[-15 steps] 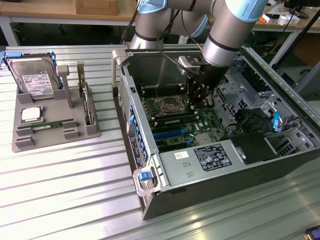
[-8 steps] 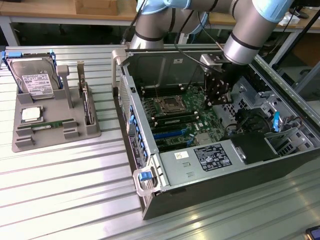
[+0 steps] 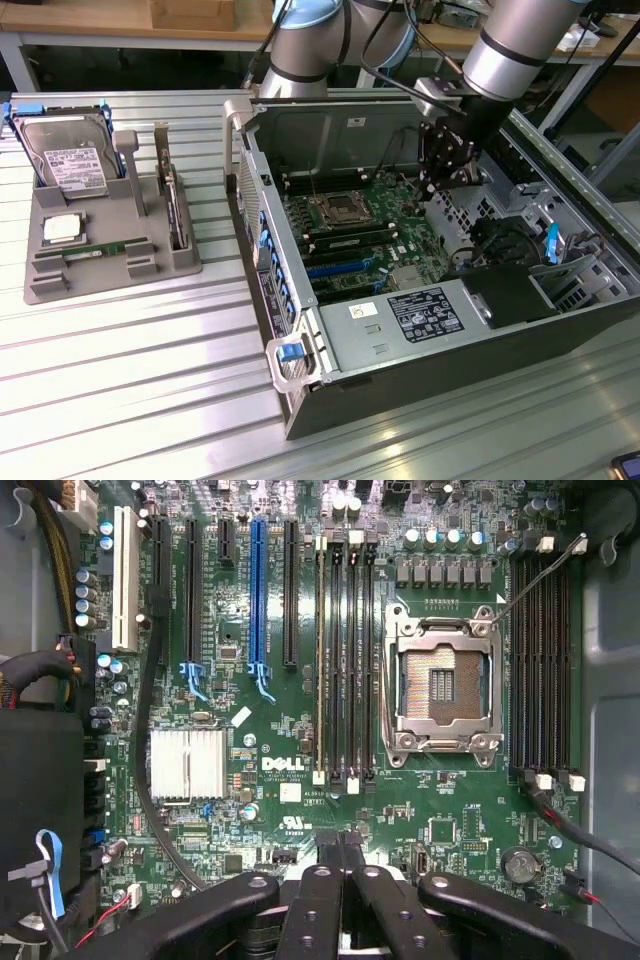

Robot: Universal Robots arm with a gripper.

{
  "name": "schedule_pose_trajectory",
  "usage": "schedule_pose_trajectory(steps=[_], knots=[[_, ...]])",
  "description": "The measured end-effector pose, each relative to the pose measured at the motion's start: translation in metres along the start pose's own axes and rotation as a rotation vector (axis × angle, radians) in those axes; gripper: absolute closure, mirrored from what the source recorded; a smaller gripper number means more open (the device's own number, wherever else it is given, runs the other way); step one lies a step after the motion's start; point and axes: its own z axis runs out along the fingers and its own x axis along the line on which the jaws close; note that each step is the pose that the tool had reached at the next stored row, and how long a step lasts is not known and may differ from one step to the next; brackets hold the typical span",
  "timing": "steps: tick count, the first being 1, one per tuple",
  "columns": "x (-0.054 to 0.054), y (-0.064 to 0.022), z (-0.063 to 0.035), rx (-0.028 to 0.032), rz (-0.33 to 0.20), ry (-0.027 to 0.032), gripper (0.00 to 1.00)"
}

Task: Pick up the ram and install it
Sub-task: 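Press down the ram until it locks into place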

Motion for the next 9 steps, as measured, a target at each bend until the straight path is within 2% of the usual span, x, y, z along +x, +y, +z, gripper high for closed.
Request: schedule_pose_trajectory(steps=[7,8,9], knots=[[0.0,0.0,-0.0001,0.0001,0.014,-0.0007,0.9],[0.0,0.0,0.0,0.0005,0.084,-0.0066,0.9],[0.0,0.0,0.0,0.0008,0.122,-0.0097,0.9]])
